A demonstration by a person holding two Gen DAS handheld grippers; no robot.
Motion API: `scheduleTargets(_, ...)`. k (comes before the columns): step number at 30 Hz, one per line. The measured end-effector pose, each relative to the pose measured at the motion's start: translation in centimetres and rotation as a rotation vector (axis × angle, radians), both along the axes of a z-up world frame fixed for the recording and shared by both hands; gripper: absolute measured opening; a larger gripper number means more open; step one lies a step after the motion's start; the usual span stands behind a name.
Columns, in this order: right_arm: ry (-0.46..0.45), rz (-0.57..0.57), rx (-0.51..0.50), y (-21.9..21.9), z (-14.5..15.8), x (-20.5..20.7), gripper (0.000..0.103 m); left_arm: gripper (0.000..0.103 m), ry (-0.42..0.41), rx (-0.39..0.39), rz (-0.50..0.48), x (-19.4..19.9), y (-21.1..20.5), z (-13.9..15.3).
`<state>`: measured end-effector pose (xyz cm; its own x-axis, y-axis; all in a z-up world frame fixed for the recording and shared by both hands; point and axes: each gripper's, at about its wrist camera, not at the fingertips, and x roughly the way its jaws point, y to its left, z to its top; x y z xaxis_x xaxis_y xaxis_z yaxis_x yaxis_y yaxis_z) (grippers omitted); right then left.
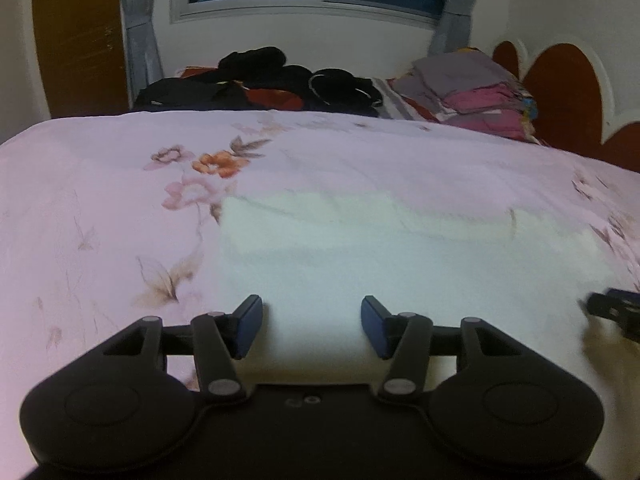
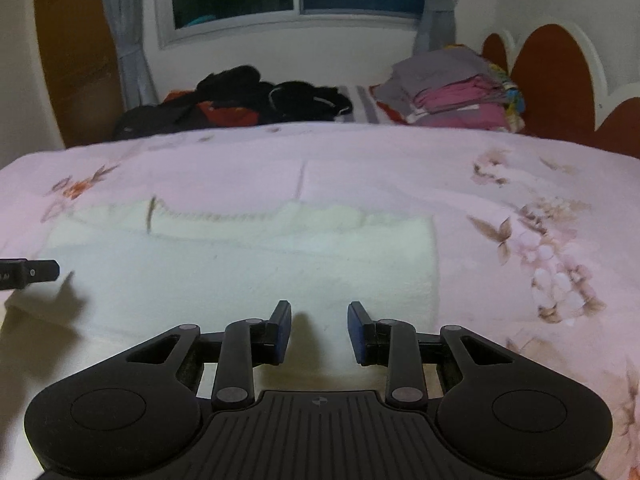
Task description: Fold small clothes
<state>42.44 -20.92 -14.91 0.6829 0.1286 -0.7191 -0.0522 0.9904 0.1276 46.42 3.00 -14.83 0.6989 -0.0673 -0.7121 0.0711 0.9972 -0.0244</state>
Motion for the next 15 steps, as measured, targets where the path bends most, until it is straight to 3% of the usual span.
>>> scheduleTargets(4,0.031,0.001,-0.048,-0.2,-1.4,-0.1,0.031,0.058,0.017,0.037,-0.023,-0.9,-0.1,-1.6)
scheduleTargets(10,0.042,-0.084,-0.007,-2.9,-1.8,-0.6,0.031,0.058,0.029,0.027,-0.012,-0.4,0.0,-1.7)
scheduleTargets(15,0.057,-0.063,-0.022,-2.8,-1.6,-0.6,0.031,0.057,0.038,0.063,0.003,-0.6,-0.7,-1.4)
